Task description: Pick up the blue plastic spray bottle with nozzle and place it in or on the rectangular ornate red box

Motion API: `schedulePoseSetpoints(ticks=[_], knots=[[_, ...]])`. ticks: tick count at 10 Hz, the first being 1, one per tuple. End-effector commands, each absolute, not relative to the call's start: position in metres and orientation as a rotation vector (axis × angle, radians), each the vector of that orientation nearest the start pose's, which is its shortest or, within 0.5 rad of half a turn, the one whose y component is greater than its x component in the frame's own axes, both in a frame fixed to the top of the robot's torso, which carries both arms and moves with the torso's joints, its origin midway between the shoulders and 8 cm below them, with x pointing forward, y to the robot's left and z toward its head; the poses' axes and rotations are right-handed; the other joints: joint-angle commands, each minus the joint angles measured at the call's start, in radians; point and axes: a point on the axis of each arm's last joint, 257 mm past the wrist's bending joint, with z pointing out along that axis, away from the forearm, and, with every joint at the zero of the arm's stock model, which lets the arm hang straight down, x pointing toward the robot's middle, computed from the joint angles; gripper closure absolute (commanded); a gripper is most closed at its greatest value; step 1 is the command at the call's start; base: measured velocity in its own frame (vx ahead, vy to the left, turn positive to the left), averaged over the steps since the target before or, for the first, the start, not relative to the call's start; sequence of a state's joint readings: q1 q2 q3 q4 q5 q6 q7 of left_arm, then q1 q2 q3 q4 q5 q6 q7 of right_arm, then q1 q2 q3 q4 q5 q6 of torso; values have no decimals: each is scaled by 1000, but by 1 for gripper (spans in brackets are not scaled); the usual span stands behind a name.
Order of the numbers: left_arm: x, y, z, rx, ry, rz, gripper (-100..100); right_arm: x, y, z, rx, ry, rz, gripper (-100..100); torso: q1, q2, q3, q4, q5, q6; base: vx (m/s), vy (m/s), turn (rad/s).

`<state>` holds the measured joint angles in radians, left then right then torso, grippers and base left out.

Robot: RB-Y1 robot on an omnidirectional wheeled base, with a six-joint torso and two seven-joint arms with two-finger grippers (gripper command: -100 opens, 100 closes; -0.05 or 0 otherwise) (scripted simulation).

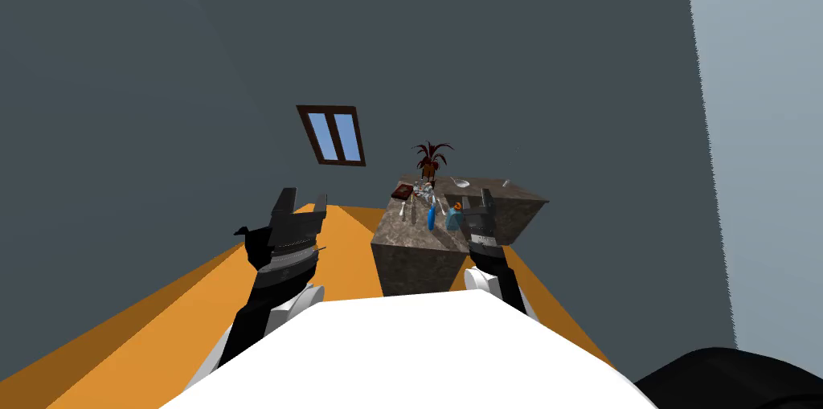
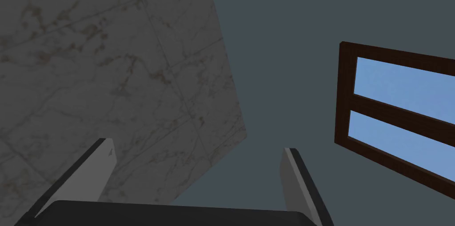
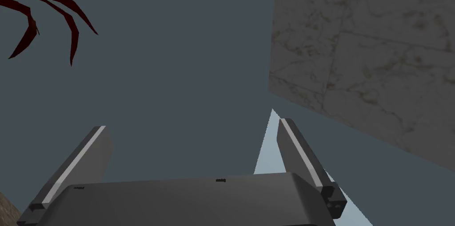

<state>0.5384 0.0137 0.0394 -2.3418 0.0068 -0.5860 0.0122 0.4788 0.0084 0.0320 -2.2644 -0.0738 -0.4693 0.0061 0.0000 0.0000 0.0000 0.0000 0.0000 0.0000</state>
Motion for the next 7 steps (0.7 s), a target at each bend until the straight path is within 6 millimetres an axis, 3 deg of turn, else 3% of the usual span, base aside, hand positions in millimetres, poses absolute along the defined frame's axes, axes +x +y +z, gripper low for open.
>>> schedulePoseSetpoints(ticks=[1,7], knots=[[311,287,56,-555,539,-1292,0,357,-276,10,722,639,1359,-100,0,0,0,0,0,0,-2,17,32],[311,287,56,-555,539,-1292,0,369,-284,-37,716,871,1241,-100,3,0,0,0,1,0,5,52,55]])
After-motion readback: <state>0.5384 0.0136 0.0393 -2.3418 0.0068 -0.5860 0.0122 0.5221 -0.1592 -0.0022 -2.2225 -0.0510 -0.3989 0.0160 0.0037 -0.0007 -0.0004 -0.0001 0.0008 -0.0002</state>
